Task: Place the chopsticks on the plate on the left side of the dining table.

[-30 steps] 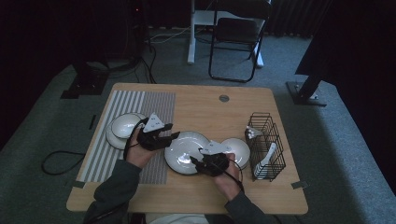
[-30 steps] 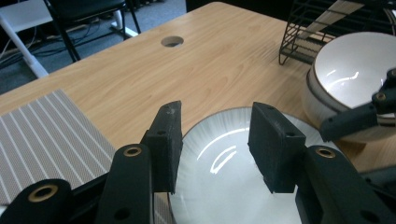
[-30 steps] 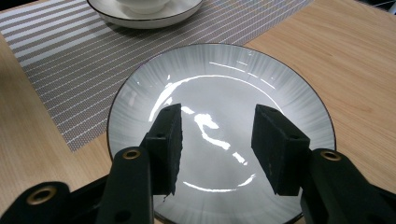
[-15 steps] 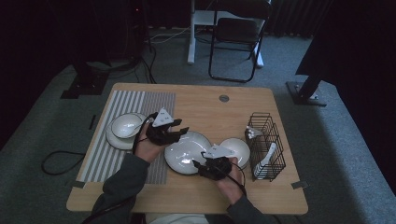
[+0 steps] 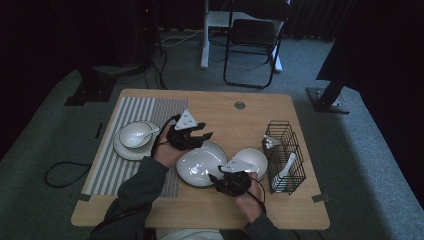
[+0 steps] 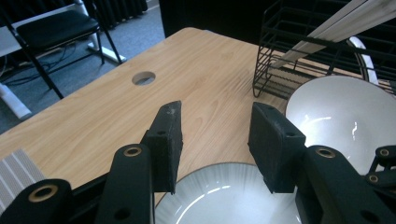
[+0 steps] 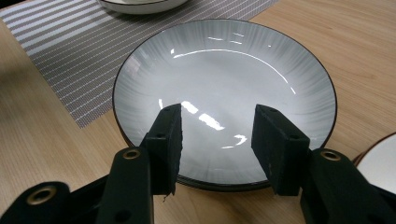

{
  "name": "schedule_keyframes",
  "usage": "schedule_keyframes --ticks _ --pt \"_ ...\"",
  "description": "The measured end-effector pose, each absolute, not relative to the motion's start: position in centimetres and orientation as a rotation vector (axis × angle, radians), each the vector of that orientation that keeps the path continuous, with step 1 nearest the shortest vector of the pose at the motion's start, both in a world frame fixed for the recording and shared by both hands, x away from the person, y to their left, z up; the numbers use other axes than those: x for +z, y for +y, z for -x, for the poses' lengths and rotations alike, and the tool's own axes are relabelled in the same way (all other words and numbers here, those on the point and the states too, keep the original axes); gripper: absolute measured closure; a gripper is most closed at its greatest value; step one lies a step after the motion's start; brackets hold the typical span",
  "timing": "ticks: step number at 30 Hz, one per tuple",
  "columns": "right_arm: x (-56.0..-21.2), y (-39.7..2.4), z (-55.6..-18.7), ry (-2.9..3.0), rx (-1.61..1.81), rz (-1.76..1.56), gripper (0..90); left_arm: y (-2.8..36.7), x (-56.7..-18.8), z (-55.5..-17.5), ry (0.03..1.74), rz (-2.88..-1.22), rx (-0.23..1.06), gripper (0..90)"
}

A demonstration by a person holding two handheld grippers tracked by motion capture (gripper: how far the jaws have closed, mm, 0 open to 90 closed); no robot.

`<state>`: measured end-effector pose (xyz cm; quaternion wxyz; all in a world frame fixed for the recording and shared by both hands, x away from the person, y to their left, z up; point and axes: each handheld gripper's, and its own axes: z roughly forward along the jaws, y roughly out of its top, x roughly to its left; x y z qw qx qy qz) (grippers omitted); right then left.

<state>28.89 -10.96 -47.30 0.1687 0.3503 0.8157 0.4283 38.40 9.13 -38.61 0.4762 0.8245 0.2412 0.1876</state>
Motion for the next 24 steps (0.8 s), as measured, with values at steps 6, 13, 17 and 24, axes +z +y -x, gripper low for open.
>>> schedule_keyframes --ticks 6,13,17,24 --pt "-47.4 -11.2 -28.7 2.319 1.223 -1.009 52.6 8.1 -38.1 -38.9 0.557 -2.025 0.451 55.4" --pt "-47.4 -11.3 -28.5 2.324 1.22 -1.003 52.7 6.7 -37.7 -39.2 0.525 -2.04 0.438 55.4" --pt "-47.4 -11.4 -28.4 2.328 1.216 -0.999 52.9 6.0 -37.5 -39.3 0.498 -2.053 0.432 55.4" --pt "-47.6 -11.5 -28.2 2.334 1.216 -1.006 53.3 4.7 -37.2 -39.3 0.467 -2.055 0.424 55.5"
